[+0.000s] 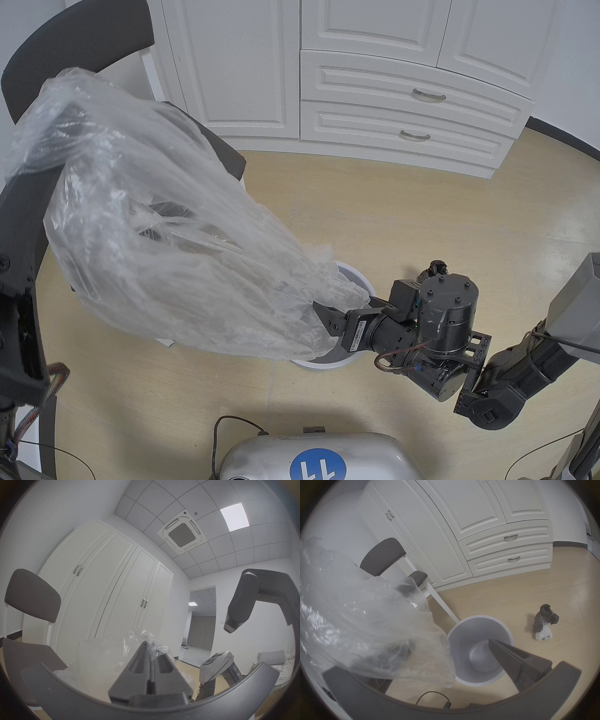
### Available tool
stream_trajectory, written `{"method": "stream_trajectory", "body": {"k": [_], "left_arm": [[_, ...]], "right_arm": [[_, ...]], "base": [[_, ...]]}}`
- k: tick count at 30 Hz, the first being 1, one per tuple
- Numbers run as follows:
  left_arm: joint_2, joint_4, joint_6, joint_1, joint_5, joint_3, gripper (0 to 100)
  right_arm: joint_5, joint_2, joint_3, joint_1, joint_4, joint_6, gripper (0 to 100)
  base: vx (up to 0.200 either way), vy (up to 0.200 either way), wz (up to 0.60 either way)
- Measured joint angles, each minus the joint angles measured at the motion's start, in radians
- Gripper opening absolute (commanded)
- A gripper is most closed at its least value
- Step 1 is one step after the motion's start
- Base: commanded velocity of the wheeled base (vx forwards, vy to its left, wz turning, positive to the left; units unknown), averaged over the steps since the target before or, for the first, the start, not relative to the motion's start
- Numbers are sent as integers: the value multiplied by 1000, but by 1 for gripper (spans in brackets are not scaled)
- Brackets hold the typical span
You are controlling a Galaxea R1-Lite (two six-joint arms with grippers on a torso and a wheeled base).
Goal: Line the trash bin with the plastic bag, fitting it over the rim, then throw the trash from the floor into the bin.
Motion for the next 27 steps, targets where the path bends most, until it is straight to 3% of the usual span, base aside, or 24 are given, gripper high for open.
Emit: {"method": "stream_trajectory", "body": {"k": [12, 13, 27], "left_arm": [[0, 0, 0, 0, 0, 0, 0], [0, 0, 0, 0, 0, 1, 0], [11, 1, -10, 2, 5, 0, 0]], "right_arm": [[0, 21, -2, -4, 0, 0, 100], [0, 22, -2, -4, 0, 0, 0], [-3, 5, 33, -2, 2, -41, 0]], "base": [[0, 0, 0], [0, 0, 0], [0, 0, 0]]}}
